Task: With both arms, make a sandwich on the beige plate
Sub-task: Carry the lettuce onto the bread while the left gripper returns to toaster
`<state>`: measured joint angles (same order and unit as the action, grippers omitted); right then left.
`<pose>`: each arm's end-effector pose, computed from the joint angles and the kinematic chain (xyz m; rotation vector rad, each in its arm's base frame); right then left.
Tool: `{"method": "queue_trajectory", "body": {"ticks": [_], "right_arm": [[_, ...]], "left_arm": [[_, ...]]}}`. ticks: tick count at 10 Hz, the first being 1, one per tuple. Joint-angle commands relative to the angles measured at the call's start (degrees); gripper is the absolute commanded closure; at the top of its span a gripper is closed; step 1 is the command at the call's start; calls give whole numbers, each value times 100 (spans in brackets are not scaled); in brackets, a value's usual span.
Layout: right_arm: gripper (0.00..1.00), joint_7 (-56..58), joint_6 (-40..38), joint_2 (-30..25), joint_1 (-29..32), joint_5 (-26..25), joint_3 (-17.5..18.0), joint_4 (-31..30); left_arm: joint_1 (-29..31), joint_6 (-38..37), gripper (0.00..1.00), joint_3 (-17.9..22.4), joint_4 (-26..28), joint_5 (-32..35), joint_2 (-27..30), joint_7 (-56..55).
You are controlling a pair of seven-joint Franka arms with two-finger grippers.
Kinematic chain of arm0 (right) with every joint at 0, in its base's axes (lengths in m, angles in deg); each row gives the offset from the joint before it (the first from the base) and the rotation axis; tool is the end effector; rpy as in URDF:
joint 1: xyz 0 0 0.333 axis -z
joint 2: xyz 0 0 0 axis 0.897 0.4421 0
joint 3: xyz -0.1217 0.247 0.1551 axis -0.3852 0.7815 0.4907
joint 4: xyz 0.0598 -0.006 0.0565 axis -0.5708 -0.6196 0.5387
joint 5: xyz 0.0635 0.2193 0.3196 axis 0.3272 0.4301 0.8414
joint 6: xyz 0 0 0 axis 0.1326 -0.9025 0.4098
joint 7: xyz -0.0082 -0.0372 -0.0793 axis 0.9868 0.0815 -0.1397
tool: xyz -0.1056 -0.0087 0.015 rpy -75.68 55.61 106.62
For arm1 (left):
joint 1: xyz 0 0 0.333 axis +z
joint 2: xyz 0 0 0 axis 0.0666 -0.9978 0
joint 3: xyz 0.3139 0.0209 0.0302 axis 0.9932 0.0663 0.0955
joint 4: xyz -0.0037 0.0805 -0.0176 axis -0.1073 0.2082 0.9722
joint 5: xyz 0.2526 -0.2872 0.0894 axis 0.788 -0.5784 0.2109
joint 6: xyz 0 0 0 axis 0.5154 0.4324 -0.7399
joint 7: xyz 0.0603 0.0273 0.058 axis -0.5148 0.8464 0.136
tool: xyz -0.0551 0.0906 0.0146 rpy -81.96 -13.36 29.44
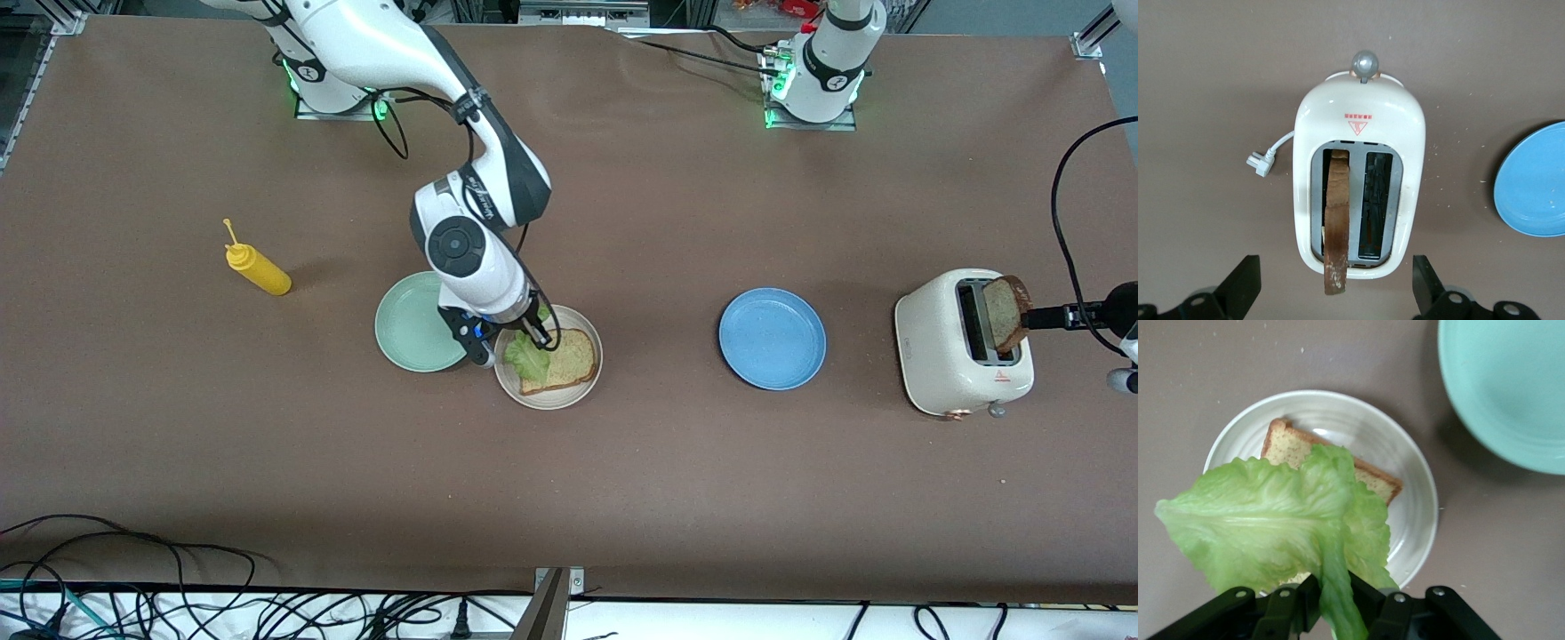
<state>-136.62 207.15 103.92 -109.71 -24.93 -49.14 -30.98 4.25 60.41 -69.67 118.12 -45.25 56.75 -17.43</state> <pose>0.5814 0.4509 0.2580 -2.6551 1.3190 0.0985 0.6460 0.1711 0.4255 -3.0798 -0.1236 0.4321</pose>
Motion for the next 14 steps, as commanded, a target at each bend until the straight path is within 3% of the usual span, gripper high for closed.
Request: {"method": "queue_trajectory", "body": {"ticks": [1, 3, 4, 5, 7, 9, 12, 14], "right_arm": [[100, -74, 261, 230, -90, 62, -100, 114], [100, -66, 271, 283, -108, -130, -100, 114], [85, -31, 279, 292, -108, -132, -100, 114], [1, -56, 358, 292, -116, -132, -100, 114], [0, -57, 551, 301, -169, -88, -92, 114], [0, -101, 964, 345, -195, 43, -83, 114], [0, -205, 974, 310, -213, 867, -100, 377], [0, -391, 922, 266, -152, 941, -153, 580]], "left_arm": [[116, 516, 0, -98, 611, 56, 367, 119], [116, 1630, 0, -116, 1672, 65, 937, 119], [116, 1844, 0, -116, 1903, 65, 1035, 110], [108, 1864, 0, -125, 1932, 57, 1045, 110], [107, 2195, 0, -125, 2255, 65, 1176, 101], [99, 2994, 0, -125, 2984, 65, 1483, 93], [46, 3015, 0, -125, 3022, 65, 1493, 93], [46, 3007, 0, -133, 3031, 65, 1485, 93]]}}
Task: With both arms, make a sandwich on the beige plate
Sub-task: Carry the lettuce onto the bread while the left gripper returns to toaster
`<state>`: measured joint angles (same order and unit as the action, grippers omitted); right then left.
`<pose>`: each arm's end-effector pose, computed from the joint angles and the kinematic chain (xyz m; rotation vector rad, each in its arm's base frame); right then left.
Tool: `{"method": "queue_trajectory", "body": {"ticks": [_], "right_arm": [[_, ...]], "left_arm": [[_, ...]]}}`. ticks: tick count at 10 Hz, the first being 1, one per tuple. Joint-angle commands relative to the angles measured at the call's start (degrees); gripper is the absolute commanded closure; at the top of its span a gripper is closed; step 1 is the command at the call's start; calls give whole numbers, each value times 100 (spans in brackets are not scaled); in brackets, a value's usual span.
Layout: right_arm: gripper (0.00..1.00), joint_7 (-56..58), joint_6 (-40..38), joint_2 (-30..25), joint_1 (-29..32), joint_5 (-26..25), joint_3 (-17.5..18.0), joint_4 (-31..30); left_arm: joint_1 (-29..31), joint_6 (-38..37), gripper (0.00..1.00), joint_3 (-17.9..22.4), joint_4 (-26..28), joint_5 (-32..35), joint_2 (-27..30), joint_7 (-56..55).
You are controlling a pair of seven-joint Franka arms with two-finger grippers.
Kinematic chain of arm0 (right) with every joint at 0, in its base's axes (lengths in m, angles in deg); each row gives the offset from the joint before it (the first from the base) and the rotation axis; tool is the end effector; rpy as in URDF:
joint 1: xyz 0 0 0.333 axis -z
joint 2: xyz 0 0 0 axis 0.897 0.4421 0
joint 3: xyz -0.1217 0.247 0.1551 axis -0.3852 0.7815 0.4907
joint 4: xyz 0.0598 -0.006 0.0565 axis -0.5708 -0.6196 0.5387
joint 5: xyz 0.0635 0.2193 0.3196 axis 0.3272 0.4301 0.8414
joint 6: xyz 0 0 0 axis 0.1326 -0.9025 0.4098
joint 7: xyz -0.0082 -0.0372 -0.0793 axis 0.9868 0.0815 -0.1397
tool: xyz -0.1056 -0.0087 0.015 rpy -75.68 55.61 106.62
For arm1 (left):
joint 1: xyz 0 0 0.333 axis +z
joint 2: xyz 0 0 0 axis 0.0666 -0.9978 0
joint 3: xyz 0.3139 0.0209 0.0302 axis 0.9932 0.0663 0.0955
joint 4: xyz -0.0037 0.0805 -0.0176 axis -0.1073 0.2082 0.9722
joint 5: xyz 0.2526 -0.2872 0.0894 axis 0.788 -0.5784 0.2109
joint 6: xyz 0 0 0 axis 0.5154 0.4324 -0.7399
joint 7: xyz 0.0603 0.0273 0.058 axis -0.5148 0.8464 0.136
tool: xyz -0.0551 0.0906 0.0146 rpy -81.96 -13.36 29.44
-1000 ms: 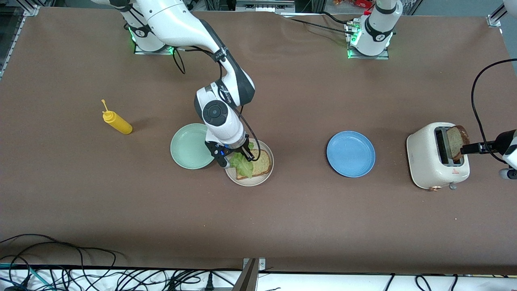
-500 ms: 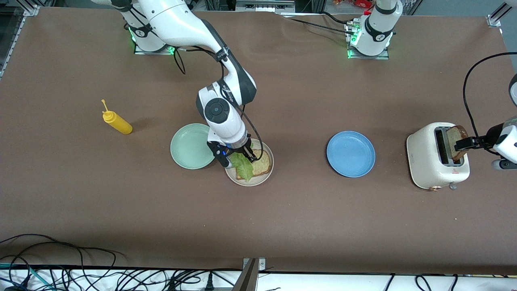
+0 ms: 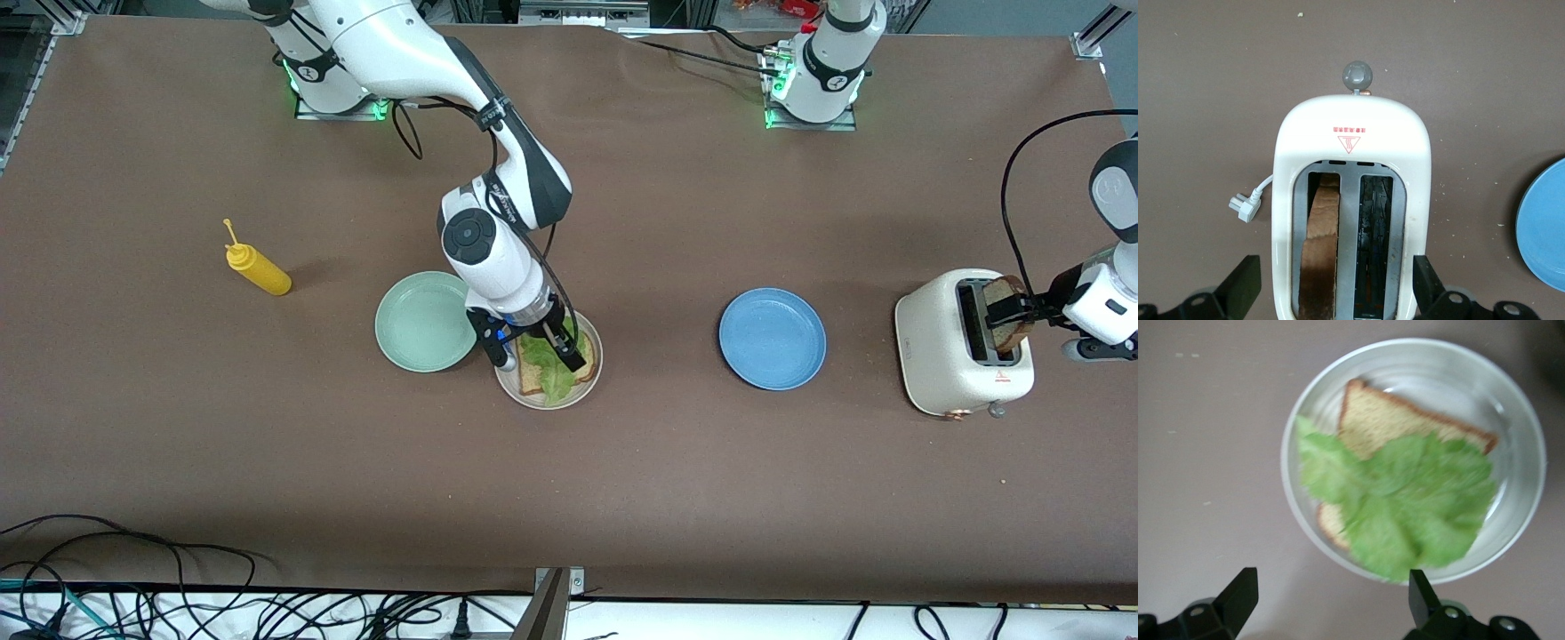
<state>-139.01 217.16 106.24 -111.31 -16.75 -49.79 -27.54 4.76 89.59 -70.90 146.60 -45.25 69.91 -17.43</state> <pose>0.5945 0.4764 0.2753 -2.3905 1.3766 0.0558 0.5949 0.1600 0.3822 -3.0938 -0.0954 0.0567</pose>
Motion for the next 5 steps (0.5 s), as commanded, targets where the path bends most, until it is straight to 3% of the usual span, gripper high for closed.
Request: {"method": "queue_trajectory", "body": {"ticks": [1, 3, 4, 5], "right_arm": [[0, -135, -140, -53, 9, 19, -236, 236], [0, 188, -1407, -455, 17, -463, -718, 236], [0, 1061, -2242, -719, 96, -509, -929, 236], [6, 2166, -3007, -1087, 184, -510, -1201, 210]], "left_arm": [[-5, 89, 0, -11, 183, 65, 169, 92], [-5, 89, 0, -11, 183, 65, 161, 101], [-5, 89, 0, -2, 183, 74, 161, 101], [-5, 89, 0, -2, 183, 91, 152, 110]]}}
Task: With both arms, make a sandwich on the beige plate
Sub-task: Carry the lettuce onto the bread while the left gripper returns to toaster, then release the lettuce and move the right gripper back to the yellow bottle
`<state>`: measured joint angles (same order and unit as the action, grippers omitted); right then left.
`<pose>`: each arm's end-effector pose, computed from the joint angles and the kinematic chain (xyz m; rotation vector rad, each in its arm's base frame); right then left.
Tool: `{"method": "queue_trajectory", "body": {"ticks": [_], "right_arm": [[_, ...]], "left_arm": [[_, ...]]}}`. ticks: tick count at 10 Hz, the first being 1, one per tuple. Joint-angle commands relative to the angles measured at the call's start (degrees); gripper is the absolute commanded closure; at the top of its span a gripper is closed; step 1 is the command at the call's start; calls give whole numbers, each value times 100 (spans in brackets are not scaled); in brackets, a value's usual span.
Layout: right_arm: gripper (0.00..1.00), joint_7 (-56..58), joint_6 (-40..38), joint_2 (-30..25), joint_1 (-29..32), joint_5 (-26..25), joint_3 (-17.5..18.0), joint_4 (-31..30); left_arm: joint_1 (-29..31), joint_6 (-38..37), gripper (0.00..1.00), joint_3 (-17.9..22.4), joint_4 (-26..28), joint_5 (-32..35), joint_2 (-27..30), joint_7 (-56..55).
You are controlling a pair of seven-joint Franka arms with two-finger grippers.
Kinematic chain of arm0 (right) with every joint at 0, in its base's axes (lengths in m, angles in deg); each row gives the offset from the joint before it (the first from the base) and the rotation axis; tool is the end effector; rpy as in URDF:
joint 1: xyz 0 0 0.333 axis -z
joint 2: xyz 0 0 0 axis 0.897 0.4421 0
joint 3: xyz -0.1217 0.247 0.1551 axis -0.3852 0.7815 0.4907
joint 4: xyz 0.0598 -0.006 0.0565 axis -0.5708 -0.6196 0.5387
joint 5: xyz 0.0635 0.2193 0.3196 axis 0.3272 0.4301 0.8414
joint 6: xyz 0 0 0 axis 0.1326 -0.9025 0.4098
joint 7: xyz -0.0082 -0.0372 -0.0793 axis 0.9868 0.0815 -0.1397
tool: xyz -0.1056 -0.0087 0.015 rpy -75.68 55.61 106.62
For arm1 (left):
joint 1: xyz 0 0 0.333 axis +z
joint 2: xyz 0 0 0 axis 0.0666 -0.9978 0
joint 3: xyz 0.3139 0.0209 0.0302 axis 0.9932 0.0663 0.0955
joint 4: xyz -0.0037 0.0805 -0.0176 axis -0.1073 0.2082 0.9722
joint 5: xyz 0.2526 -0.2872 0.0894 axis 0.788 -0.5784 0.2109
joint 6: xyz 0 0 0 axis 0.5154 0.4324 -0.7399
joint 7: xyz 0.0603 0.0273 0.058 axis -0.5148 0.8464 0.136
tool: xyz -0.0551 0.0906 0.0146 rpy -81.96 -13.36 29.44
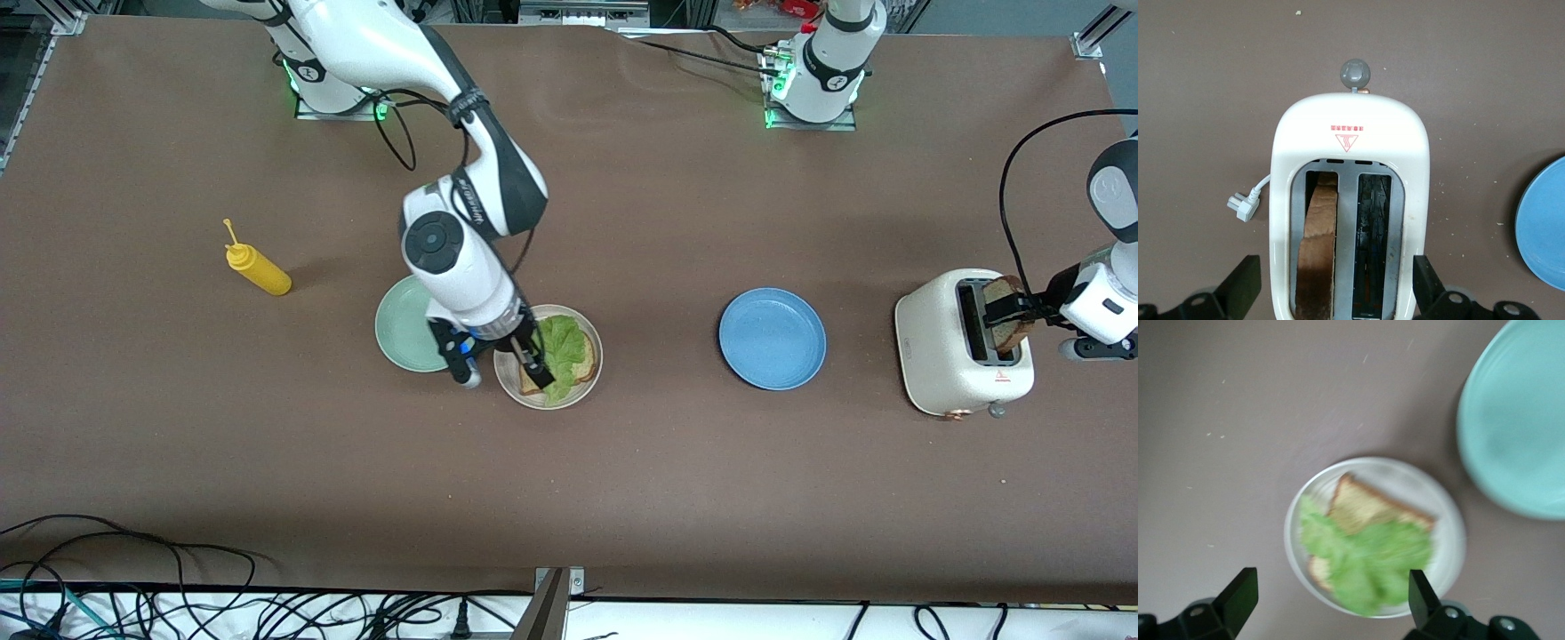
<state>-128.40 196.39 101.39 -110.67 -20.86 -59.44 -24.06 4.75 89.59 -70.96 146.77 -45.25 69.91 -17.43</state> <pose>0.6314 0.3993 0.3460 -2.6762 1.2559 0.0425 0.5944 0.1592 0.3809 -3.0947 -0.0936 0.0611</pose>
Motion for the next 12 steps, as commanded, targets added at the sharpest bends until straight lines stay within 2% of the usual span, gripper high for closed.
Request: {"method": "queue_trajectory", "body": {"ticks": [1, 2, 4, 6, 8, 10, 11, 12], "right_arm": [[7, 2109, -1704, -806, 165, -99, -640, -138], [0, 3006, -2312, -991, 165, -99, -1087, -138], [0, 4974, -3175, -1168, 156, -99, -1957, -199], [0, 6925, -3617, -1379, 156, -90, -2740, -549], [0, 8806, -3567, -1834, 165, -90, -3392, -1512], [0, 10985, -3382, -1898, 156, -73, -4033, -2078], [0, 11927, -3346, -1933, 156, 93, -4332, -2341], [0, 12972, -3346, -1942, 165, 512, -4700, -2675]], "left_arm": [[-5, 97, 0, 4, 166, 135, 151, 110], [-5, 97, 0, 4, 166, 136, 142, 110], [-5, 123, 0, 4, 174, 136, 134, 101], [13, 124, 0, 4, 174, 136, 134, 101], [22, 141, 0, 4, 192, 136, 134, 101], [22, 141, 0, 4, 201, 136, 134, 101], [22, 141, 0, 4, 201, 136, 134, 101], [22, 141, 0, 4, 201, 136, 125, 101]]}}
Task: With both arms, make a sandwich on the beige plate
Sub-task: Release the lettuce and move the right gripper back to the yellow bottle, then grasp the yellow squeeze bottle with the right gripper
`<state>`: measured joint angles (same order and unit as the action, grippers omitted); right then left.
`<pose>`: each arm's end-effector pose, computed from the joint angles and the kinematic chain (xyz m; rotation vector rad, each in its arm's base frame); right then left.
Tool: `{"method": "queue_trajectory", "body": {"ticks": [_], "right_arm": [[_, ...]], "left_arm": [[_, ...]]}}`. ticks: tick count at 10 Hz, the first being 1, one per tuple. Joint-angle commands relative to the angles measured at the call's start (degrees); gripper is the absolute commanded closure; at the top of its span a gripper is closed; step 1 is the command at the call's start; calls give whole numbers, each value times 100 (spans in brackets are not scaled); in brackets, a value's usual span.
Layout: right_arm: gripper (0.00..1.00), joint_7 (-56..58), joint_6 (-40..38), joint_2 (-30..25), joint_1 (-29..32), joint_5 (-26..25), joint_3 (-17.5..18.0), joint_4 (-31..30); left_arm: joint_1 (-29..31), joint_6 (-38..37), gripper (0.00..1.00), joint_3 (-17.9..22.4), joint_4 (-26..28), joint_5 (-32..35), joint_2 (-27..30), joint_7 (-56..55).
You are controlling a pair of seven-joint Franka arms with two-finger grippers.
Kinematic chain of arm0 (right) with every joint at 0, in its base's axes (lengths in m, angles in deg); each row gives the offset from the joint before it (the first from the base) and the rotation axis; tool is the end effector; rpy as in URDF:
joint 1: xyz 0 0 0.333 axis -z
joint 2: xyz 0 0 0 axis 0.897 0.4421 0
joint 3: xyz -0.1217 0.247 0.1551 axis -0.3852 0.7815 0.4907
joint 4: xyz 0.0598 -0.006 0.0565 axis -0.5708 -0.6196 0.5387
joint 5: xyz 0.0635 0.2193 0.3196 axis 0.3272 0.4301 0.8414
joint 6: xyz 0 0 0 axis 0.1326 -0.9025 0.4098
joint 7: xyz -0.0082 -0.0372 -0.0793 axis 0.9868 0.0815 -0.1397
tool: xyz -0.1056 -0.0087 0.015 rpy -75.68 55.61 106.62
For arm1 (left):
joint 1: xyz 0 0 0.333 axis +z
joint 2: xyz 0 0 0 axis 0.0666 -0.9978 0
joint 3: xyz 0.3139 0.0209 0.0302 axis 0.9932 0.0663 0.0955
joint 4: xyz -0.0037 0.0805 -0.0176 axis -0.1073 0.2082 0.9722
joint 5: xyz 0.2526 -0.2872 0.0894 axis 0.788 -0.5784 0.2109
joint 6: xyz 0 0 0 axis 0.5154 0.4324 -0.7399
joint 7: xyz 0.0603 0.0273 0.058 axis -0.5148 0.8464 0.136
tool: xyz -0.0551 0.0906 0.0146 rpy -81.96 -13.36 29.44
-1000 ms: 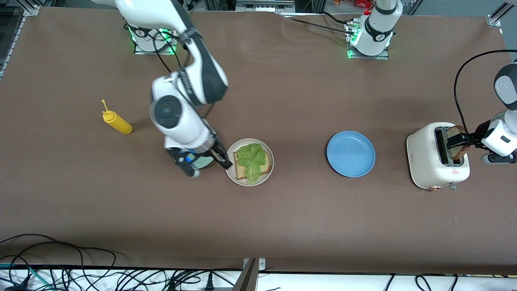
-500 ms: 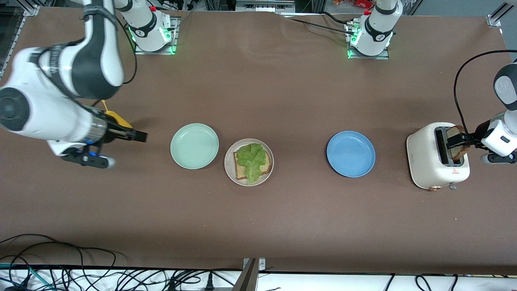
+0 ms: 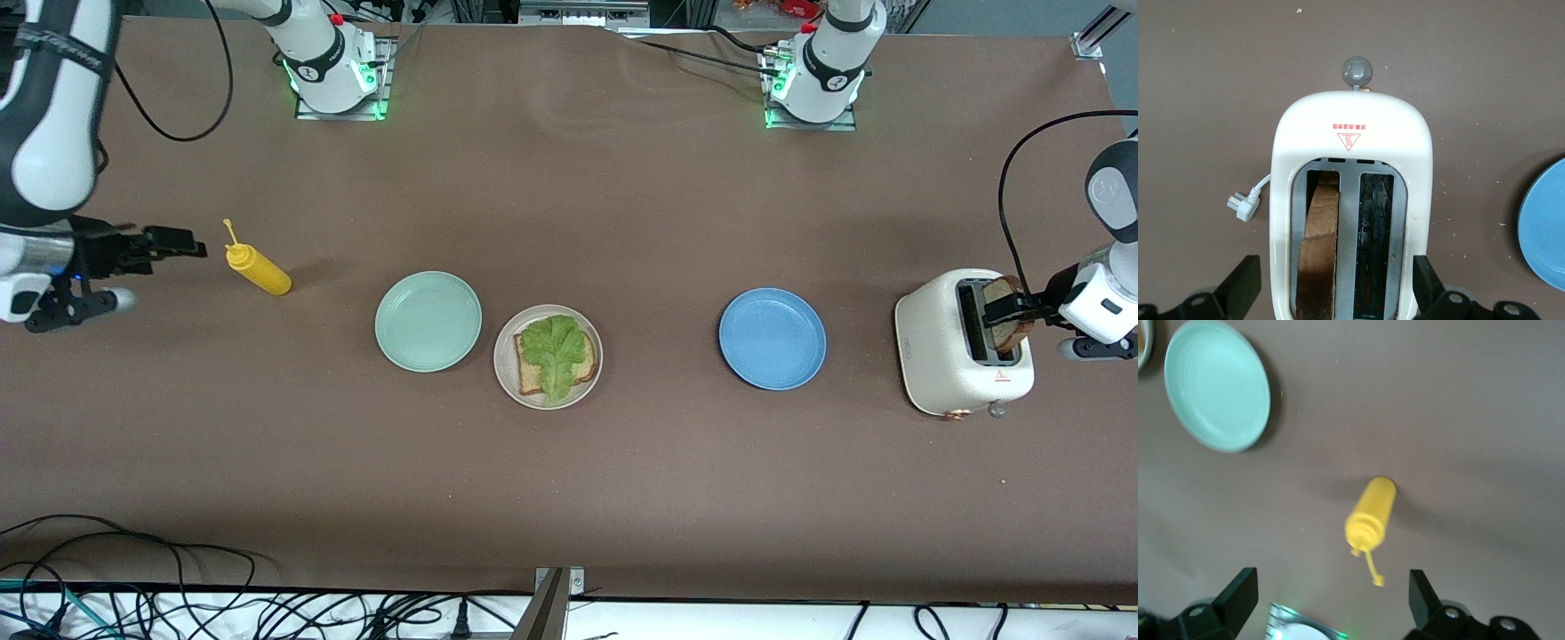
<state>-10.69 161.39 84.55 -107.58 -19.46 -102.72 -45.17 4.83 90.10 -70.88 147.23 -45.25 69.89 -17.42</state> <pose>0.5764 -0.0930 0.4424 -2.8038 -0.5386 0.3746 0.5931 0.1606 0.3778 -3.0942 -0.0972 0.0604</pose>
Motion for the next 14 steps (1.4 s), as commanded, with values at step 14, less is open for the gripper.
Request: {"method": "queue_trajectory", "body": {"ticks": [14], "right_arm": [[0, 9358, 356, 1244, 3168, 3531, 1574, -1886]], "left_arm": [[14, 90, 0, -4, 163, 136, 110, 39]]}}
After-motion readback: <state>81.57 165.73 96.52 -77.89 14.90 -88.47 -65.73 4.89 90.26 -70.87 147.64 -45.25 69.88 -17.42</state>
